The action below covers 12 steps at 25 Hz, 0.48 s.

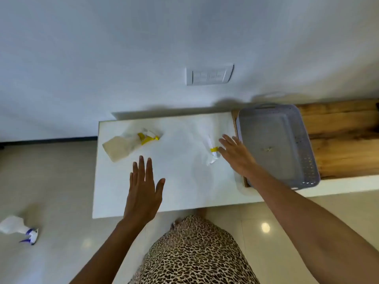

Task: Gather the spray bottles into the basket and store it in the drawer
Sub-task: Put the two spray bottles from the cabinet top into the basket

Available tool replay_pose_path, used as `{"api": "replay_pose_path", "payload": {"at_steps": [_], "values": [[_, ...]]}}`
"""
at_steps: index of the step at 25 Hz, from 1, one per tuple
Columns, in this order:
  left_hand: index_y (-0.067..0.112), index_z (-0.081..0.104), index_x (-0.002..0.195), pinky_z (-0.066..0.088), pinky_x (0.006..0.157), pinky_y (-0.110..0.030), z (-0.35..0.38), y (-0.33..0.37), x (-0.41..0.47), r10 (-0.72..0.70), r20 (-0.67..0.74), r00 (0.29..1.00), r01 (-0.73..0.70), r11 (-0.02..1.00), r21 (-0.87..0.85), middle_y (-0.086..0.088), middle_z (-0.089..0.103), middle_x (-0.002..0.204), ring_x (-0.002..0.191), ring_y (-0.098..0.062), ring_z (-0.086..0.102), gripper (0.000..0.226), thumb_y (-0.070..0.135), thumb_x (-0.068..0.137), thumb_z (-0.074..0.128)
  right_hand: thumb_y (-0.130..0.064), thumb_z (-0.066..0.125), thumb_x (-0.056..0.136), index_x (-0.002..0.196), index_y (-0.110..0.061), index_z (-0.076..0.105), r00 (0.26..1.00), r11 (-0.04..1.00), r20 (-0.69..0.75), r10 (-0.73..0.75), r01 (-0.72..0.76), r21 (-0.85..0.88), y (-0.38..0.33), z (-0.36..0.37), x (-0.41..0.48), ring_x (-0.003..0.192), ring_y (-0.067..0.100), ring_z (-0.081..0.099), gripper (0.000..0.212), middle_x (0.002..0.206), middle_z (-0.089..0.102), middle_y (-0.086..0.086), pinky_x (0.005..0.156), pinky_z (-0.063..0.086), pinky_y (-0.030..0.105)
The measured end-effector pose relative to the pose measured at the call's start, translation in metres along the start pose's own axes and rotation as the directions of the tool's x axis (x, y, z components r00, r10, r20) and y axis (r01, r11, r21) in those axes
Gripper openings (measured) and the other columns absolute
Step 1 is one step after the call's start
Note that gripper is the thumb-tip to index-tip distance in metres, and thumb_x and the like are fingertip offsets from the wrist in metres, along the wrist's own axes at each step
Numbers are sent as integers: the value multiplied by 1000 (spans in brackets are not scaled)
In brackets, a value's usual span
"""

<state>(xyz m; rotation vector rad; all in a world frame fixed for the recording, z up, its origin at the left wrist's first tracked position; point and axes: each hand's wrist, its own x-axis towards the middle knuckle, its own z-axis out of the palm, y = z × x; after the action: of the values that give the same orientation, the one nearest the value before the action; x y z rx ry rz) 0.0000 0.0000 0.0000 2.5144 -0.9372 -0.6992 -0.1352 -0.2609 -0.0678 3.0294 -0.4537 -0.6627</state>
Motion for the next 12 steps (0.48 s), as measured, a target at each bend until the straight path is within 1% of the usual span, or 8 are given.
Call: {"api": "replay_pose_path", "payload": {"at_steps": [1, 3, 4, 5, 7, 9, 10, 12], "values": [[16, -3, 144, -3, 115, -34, 10, -3, 7, -23, 17, 1000, 23, 1000, 19, -5, -13, 155, 142, -19, -15, 66, 35, 94, 36, 2, 43, 90, 128, -3, 43, 998, 994, 36, -53, 56, -94, 3, 11, 15, 144, 33, 8, 38, 152, 23, 19, 117, 10, 47], [17, -3, 144, -4, 115, -32, 24, -7, 22, -62, 44, 997, 61, 998, 30, -3, -13, 155, 141, -16, -16, 66, 35, 94, 37, 4, 46, 89, 126, -3, 43, 977, 955, 42, -209, 213, -207, 10, 24, 38, 144, 35, 5, 38, 154, 18, 20, 118, 5, 48], [17, -2, 144, -4, 115, -32, 33, -6, 31, -72, 61, 996, 71, 997, 20, -2, -13, 155, 140, -15, -16, 66, 35, 94, 37, 4, 50, 87, 125, -3, 44, 944, 904, 61, -324, 328, -276, 11, 31, 49, 144, 35, 5, 39, 153, 20, 21, 117, 3, 49], [17, -2, 144, -4, 114, -32, 41, -7, 39, -86, 67, 994, 85, 996, 16, -1, -13, 154, 140, -15, -16, 66, 35, 94, 37, 3, 55, 85, 123, -3, 46, 916, 839, 100, -389, 397, -371, 16, 41, 61, 144, 36, 7, 40, 153, 23, 20, 116, 1, 49], [17, 0, 145, -4, 114, -31, 52, -8, 49, -110, 79, 991, 109, 994, 22, -2, -13, 154, 141, -16, -15, 65, 34, 94, 37, 0, 62, 81, 123, -3, 49, 875, 697, 175, -452, 469, -542, 20, 53, 79, 143, 37, 12, 44, 149, 32, 19, 114, -1, 50], [16, 1, 145, -4, 114, -31, 63, -13, 63, -146, 100, 984, 145, 989, 18, -3, -11, 155, 142, -18, -13, 65, 34, 94, 37, 3, 58, 83, 123, -2, 50, 846, 640, 252, -469, 523, -563, 23, 67, 110, 140, 40, 22, 41, 141, 45, 19, 114, -3, 49], [15, 1, 144, -4, 114, -31, 63, -13, 62, -148, 106, 983, 146, 989, 25, -3, -11, 155, 142, -19, -13, 65, 34, 94, 37, 7, 54, 84, 120, -2, 52, 827, 626, 281, -487, 555, -548, 23, 67, 115, 135, 39, 33, 38, 134, 53, 17, 115, -3, 49], [15, 0, 144, -4, 115, -32, 68, -15, 65, -167, 117, 979, 165, 986, 22, -3, -12, 154, 142, -19, -14, 65, 34, 94, 37, 13, 48, 83, 109, -6, 61, 772, 589, 332, -542, 630, -505, 17, 70, 124, 113, 32, 55, 35, 113, 66, 10, 117, 2, 47]]}}
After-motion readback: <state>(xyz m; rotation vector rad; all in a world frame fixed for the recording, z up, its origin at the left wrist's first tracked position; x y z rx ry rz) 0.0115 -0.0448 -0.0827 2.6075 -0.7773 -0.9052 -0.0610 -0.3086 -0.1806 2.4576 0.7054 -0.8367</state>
